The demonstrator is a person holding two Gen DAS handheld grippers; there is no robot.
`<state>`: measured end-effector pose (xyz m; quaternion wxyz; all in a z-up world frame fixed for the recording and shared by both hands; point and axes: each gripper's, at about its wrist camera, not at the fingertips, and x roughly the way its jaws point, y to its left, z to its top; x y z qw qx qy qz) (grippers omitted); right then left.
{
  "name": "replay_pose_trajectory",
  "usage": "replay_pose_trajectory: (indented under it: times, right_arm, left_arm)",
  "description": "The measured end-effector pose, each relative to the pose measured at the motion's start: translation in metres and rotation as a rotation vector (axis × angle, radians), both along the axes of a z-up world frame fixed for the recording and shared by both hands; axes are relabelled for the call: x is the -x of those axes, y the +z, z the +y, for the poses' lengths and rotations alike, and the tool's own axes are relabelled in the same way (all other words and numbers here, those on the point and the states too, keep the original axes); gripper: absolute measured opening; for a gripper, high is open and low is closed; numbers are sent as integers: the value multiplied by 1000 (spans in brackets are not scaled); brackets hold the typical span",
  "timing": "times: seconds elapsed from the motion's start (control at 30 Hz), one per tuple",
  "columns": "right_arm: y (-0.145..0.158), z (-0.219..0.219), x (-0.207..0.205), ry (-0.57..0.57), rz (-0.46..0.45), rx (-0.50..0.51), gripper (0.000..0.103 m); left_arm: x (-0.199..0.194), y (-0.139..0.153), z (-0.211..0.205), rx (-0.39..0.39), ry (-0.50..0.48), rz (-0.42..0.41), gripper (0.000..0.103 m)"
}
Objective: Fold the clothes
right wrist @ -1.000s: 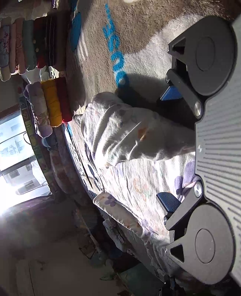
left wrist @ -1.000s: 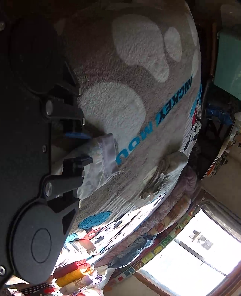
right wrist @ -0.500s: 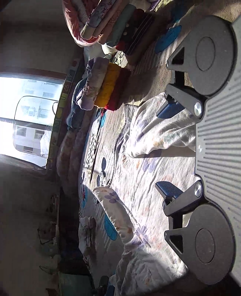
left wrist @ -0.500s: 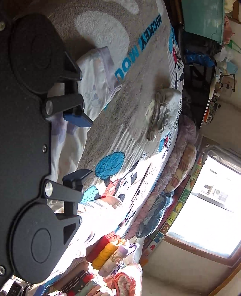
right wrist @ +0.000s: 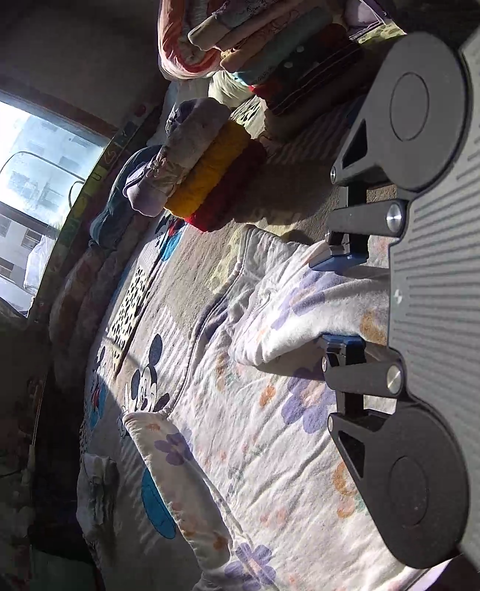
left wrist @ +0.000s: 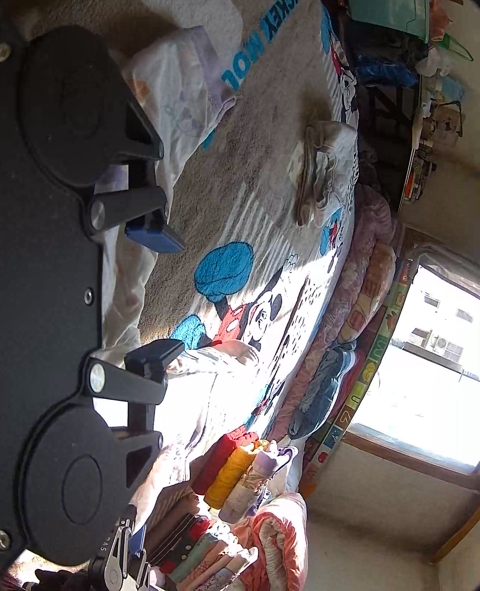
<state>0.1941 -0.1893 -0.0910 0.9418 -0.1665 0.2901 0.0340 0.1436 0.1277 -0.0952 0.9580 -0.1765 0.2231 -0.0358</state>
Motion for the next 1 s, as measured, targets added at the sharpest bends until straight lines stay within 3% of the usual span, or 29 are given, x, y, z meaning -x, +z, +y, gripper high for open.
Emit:
replay_pose_trajectory:
  times: [0.3, 0.53, 0.7, 0.87, 1.0]
  right_arm:
    - [4, -115, 56, -277, -98, -506, 33]
    - [-20, -169, 100, -428, -120, -770, 33]
    - [-54, -205, 135, -587, -110, -942, 36]
    - [-78, -232, 163, -653, -143, -1077, 45]
    - [-79, -242, 160, -633, -173, -1116, 65]
  left_arm:
    - [-3, 3, -8, 19, -24, -6, 52]
    - [-6, 4, -20, 23, -35, -12, 53]
    - [-9, 6, -28, 29, -43, -16, 54]
    - [-12, 10, -37, 51, -66, -28, 54]
    - [-6, 16, -59, 34, -151, -68, 54]
